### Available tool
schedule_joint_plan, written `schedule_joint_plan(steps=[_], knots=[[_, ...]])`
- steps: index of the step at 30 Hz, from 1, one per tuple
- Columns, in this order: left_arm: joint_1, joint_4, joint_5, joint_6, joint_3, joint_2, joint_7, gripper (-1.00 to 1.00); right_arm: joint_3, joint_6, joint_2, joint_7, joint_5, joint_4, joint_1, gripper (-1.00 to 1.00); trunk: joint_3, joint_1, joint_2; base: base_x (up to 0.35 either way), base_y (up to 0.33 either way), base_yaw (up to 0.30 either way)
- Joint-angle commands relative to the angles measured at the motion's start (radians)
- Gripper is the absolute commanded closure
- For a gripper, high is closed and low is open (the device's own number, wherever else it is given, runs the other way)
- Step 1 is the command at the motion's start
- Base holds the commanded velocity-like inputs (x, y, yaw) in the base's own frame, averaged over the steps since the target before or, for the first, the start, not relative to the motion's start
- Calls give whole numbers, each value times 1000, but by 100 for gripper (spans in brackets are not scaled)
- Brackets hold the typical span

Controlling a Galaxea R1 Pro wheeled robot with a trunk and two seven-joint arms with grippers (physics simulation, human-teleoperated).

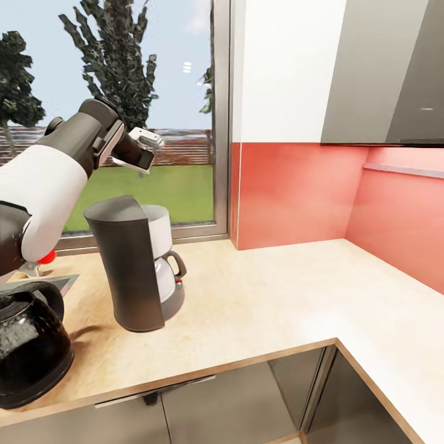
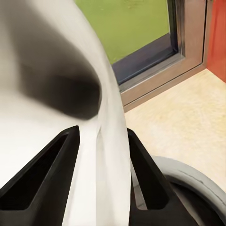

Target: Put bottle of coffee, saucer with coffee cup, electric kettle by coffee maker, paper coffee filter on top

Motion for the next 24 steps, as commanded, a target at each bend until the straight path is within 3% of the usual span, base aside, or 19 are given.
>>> schedule_joint_plan(steps=[1,7,11,18,24], knots=[[-1,-2,-11,1,-3,1,-11,100,1,-3,0,0,2,6,-1,-100,-1,0,-1,3,-2,0],[-1,-1,-11,2,-4,-3,-12,100,0,-4,-1,0,2,10,-1,-100,-1,0,-1,0,0,0],[-1,7,-11,3,-3,-36,-13,100,-1,-5,-1,0,3,12,-1,-100,-1,0,-1,0,0,0],[0,33,-37,1,-41,-75,-50,100,15,-6,-3,1,32,14,1,-100,-1,0,-1,0,0,0],[0,33,-43,1,-70,-78,-63,100,15,-6,-3,1,32,14,1,-100,-1,0,-1,0,0,0]])
